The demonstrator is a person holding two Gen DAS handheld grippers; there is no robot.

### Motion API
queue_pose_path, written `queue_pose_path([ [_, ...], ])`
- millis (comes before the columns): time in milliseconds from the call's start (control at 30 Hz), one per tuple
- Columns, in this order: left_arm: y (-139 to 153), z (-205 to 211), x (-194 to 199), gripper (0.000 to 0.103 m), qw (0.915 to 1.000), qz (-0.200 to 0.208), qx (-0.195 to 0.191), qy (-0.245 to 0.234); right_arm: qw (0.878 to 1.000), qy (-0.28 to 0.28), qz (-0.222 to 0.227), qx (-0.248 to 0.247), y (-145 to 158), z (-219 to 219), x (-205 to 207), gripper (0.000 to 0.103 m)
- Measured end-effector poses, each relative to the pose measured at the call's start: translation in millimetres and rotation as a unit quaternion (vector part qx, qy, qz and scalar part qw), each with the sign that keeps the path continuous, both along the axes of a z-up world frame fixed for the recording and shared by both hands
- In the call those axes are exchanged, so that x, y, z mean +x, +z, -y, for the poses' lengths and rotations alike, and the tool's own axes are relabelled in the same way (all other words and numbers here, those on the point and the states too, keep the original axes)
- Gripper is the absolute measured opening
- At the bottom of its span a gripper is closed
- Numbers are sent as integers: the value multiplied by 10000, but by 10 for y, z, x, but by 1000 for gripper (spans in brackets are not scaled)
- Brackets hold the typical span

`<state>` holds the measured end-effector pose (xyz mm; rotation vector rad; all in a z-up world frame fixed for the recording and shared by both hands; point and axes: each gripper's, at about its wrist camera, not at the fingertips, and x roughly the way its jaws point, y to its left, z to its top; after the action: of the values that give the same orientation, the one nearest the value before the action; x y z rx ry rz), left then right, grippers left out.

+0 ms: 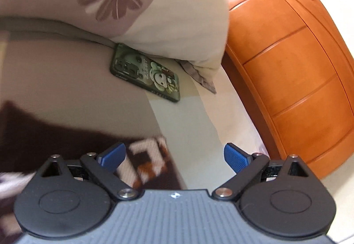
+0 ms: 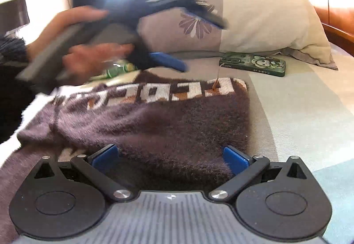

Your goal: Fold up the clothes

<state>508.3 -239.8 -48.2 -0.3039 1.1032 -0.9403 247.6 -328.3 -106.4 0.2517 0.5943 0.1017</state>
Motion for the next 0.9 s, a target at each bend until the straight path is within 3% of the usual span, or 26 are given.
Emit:
queue_pose_path([
  [100, 143, -316, -167, 96, 9996, 137, 222, -57, 9998, -48, 42, 205, 13, 57, -24, 103],
  [200, 82, -658, -258, 97, 9984, 171, 505, 185, 9996, -76, 57, 262, 8, 62, -16, 103],
  [333, -196, -1133, -148, 96, 9932, -93, 664, 949, 9998, -60, 74, 177, 5, 31, -18, 103],
  [433, -302, -1493, -59, 96, 9855, -105, 596, 1584, 9997, -55, 90, 215, 3, 38, -22, 103],
  [500, -284, -1650, -55, 96, 9816, -284, 272, 1866, 9997, -67, 93, 233, 0, 46, -23, 103],
  [567, -213, -1595, -75, 96, 9834, -183, 210, 1795, 9996, -78, 94, 245, -5, 50, -22, 103],
  [700, -139, -1188, -147, 96, 9944, -135, -172, 1034, 9998, -78, 100, 182, -16, 31, -26, 103],
  [733, -165, -1055, -154, 97, 9963, -61, -129, 850, 9998, -75, 97, 162, -19, 27, -23, 103],
  [833, -257, -811, -141, 96, 9948, 305, 610, 755, 9998, -71, 107, 168, -22, 33, -27, 103],
  [900, -317, -892, -80, 95, 9942, 114, 482, 954, 9997, -68, 116, 198, -22, 46, -32, 103],
])
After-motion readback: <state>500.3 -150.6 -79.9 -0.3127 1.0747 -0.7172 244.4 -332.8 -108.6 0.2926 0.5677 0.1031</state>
